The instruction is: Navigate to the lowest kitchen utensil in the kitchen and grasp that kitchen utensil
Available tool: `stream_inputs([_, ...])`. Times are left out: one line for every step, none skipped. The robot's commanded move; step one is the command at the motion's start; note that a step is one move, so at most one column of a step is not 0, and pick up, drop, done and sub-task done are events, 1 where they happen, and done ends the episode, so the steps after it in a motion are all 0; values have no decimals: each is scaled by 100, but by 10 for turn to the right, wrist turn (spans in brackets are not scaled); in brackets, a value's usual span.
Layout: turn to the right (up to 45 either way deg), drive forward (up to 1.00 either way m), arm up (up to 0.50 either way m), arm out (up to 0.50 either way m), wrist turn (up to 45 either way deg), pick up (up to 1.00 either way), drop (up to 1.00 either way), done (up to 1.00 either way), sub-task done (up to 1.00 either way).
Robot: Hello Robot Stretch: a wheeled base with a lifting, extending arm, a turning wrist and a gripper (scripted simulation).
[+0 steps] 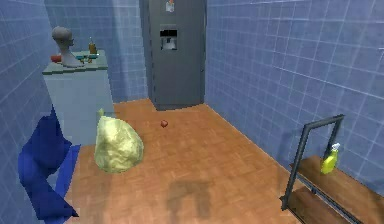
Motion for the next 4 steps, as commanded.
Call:
stream_inputs([-30, 0, 0, 0, 0, 0, 0, 0, 0])
stream_inputs([0, 100, 0, 0, 0, 0, 0, 0, 0])
stream_inputs([0, 65, 0, 0, 0, 0, 0, 0, 0])
stream_inputs([-180, 0, 0, 0, 0, 0, 0, 0, 0])
